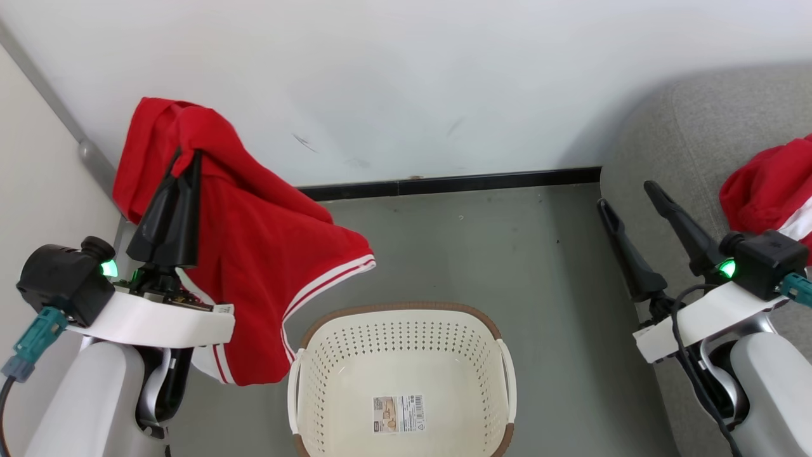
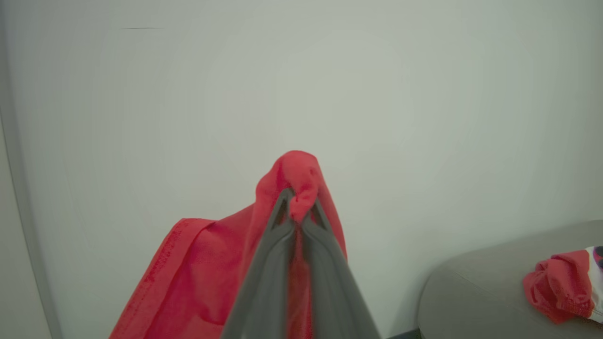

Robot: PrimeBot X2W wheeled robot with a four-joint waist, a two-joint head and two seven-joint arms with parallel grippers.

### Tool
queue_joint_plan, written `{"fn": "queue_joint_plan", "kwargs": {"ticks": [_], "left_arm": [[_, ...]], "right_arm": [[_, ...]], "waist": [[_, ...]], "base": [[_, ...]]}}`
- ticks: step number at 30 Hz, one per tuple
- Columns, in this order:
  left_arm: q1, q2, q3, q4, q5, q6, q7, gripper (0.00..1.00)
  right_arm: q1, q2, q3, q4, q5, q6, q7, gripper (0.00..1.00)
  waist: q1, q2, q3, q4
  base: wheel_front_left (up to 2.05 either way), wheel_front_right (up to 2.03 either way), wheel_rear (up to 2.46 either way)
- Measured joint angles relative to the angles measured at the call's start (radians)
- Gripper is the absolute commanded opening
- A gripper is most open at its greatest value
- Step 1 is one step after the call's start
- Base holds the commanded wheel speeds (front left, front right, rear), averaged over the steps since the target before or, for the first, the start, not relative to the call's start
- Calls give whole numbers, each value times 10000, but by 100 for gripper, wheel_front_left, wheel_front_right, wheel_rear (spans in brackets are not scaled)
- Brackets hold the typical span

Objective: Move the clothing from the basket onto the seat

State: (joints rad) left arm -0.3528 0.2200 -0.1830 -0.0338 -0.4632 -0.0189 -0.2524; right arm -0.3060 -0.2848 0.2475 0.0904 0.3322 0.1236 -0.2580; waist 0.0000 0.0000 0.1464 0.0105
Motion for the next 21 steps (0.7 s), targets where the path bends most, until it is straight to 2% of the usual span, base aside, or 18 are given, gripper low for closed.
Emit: {"fn": "queue_joint_plan", "kwargs": {"ticks": [8, 21], "left_arm": [[-9, 113, -527, -685, 270, -33, 230, 0], [-697, 199, -1569, -1298, 608, -535, 769, 0]], "right_arm": [[163, -65, 527, -98, 255, 0, 0, 100], [99, -251, 2082, -665, 725, 0, 0, 100]], "waist": [[0, 0, -152, 34], [0, 0, -201, -46]], "base": [[0, 0, 0], [0, 0, 0]]}}
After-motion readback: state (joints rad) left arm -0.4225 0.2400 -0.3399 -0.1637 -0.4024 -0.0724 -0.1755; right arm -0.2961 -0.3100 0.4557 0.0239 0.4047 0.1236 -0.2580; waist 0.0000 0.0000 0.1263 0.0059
